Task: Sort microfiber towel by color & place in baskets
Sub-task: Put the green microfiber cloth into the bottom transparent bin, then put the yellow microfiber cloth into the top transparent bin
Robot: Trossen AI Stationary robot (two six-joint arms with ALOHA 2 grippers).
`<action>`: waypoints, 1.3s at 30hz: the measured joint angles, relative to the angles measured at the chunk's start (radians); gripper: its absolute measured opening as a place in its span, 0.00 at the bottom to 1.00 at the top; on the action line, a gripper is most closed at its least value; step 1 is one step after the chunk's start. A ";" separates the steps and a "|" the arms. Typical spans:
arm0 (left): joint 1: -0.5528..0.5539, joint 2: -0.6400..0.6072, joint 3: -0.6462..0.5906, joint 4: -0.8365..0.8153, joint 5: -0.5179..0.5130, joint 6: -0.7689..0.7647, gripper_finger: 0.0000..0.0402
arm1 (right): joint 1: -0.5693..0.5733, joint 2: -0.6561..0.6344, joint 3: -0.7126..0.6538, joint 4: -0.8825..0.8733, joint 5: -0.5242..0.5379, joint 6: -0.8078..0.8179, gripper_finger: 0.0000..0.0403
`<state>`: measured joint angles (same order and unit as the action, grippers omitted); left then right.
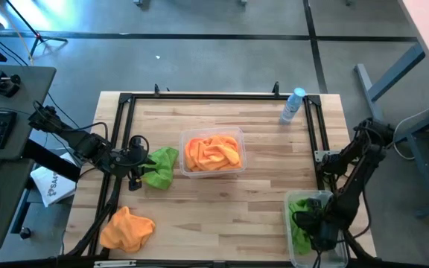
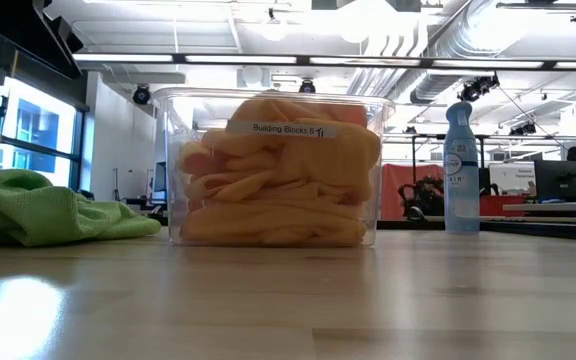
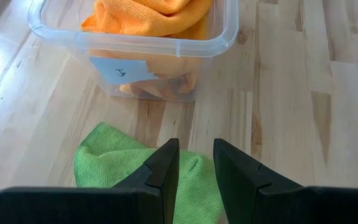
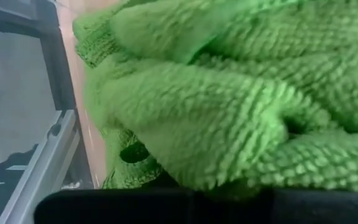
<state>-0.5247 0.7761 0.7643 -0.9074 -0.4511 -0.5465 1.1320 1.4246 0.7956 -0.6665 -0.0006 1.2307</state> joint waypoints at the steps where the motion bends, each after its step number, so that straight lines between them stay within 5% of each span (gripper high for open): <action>1: 0.000 0.000 0.000 -0.001 0.000 0.000 0.22 | 0.000 0.000 -0.016 0.024 -0.004 0.000 0.00; 11: 0.000 0.000 0.000 -0.001 -0.007 0.019 0.22 | -0.001 0.003 0.006 -0.026 -0.054 0.006 0.12; 23: 0.000 0.000 0.000 -0.002 -0.010 0.053 0.22 | 0.000 0.004 0.427 -0.543 -0.057 0.033 0.35; 32: 0.000 0.000 0.000 -0.001 -0.010 0.051 0.22 | -0.013 0.003 0.728 -0.794 0.307 0.127 0.27; 36: 0.000 0.000 0.000 -0.001 -0.009 0.012 0.22 | -0.097 0.008 0.746 -0.717 0.439 -0.028 0.07; 39: 0.000 0.000 0.000 -0.001 -0.008 0.001 0.22 | -0.187 0.044 0.746 -0.608 0.538 -0.205 0.03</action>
<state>-0.5247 0.7760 0.7643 -0.9080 -0.4590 -0.5457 0.9446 1.4685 1.5414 -1.2744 0.5378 1.0256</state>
